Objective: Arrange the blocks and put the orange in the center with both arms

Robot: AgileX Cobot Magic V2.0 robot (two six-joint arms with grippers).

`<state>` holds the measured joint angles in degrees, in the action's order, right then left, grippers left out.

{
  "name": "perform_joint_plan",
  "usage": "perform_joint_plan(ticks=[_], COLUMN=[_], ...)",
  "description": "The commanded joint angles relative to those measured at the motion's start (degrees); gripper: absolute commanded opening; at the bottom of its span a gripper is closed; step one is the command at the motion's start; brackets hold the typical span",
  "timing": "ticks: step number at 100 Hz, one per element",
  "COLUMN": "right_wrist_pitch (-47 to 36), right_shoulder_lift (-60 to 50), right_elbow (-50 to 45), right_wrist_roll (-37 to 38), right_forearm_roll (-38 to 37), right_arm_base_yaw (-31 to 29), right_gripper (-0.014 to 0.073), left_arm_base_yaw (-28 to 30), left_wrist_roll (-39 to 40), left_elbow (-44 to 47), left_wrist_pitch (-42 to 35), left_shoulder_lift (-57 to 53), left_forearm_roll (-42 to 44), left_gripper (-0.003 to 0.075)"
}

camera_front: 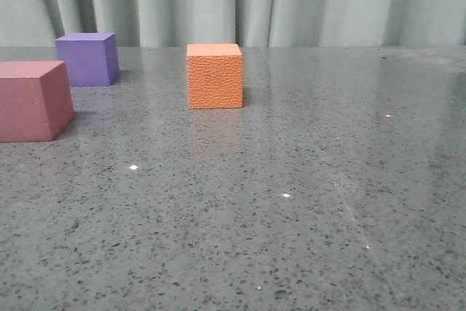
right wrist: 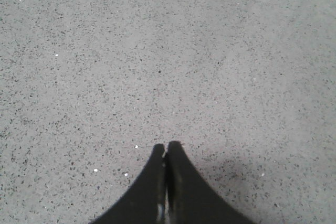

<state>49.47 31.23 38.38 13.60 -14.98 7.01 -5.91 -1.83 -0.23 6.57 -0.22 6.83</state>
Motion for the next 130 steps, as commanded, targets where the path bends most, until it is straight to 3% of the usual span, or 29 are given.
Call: perform_joint_plan(ticks=[1,18,38,52,94,130], right_wrist_pitch=[-3.4,-10.6,-32.6,-40.5,-41.1,-45.6], right_shoulder_lift=[0.0,-0.4,-6.9,-13.5,-31.8,-33.3], right_elbow=[1.5,-0.6,-10.0,-18.9,-34.2,-39.2], right_wrist_roll=[-0.5,-0.5,-0.5,-0.5,-0.5,-0.5], right_forearm_roll=[-1.1,-0.6,3.0,6.0,8.8,9.3], right_arm_base_yaw=[-0.4,0.3,0.3,0.3,-4.2,-6.2], right_gripper=[-0.0067,-0.0067,-0.0067,-0.0067,-0.0067,-0.0067], left_arm_base_yaw=[0.2,0.2,0.2,0.2,0.2,0.2], left_wrist_roll=[0.4,0.4,0.4,0.4,0.4,0.4], left_elbow=[3.1,3.1,3.1,3.1,3.1,3.1], left_wrist_pitch=[-4.5,-4.5,-4.5,-4.5,-4.5,-4.5], left_shoulder_lift=[-1.9,-1.9,-1.9,-1.9,-1.9,-1.9], left_forearm_roll=[-0.1,-0.1,-0.1,-0.1,-0.1,-0.1], left_gripper=[-0.0019,-0.0019,-0.0019,-0.0019,-0.0019,-0.0019])
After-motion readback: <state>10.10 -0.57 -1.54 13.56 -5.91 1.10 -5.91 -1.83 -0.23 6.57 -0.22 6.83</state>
